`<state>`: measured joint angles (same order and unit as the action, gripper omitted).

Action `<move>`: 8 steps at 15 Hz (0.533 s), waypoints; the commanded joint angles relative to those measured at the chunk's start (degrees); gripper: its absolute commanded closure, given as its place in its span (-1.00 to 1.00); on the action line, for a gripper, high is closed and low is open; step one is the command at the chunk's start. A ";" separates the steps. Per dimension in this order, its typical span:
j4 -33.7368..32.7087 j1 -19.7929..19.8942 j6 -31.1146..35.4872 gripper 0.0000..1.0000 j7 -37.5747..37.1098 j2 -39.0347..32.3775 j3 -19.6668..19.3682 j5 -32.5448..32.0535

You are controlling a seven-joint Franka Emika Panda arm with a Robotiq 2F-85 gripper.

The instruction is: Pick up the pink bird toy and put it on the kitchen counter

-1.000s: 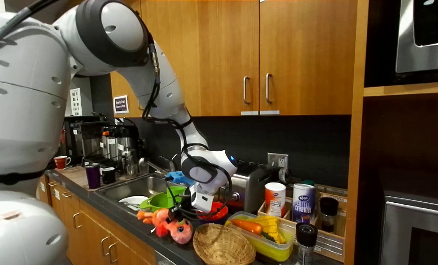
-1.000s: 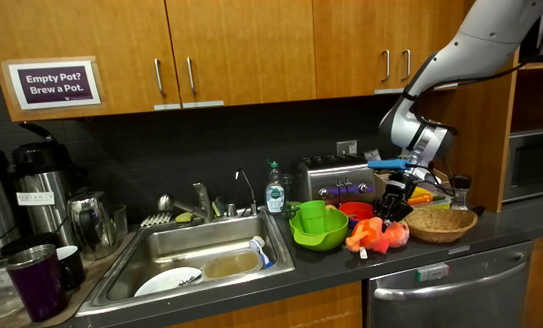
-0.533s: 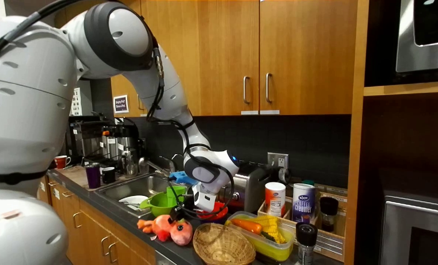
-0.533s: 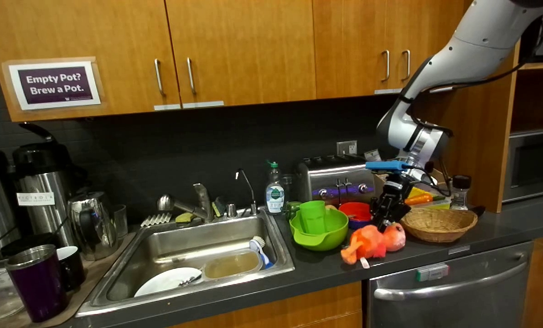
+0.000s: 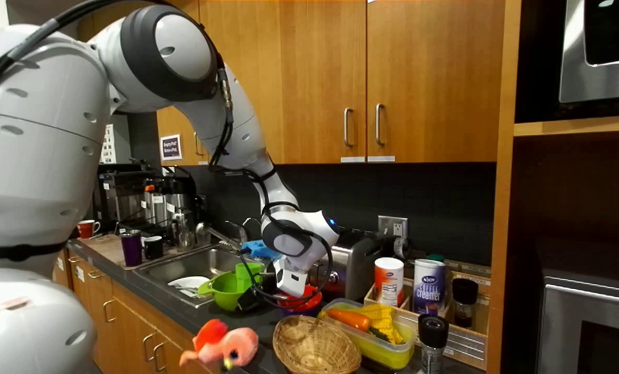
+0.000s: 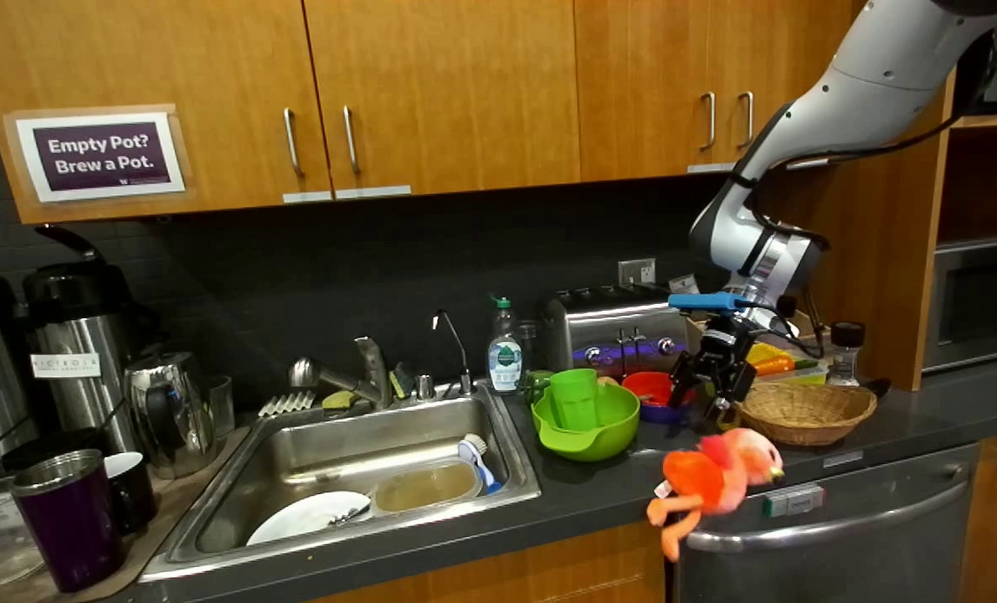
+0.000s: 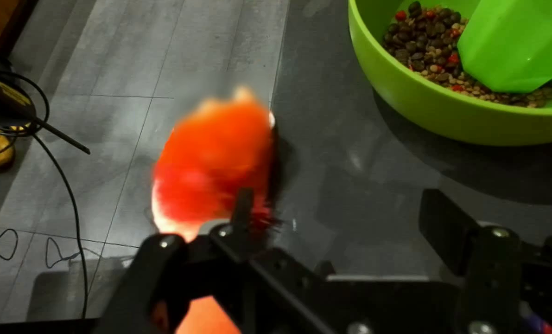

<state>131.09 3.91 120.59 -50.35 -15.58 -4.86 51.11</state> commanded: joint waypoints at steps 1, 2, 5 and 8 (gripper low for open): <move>-0.37 0.03 -0.54 -1.00 0.63 0.32 -0.35 1.50; -0.39 0.07 -0.51 -1.00 0.72 0.35 -0.38 1.57; -0.30 0.49 -1.40 -1.00 0.63 1.04 -0.54 2.43; -0.32 0.98 -4.06 -1.00 1.69 2.46 -0.35 4.51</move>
<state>130.53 4.33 119.85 -50.19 -15.44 -5.06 53.16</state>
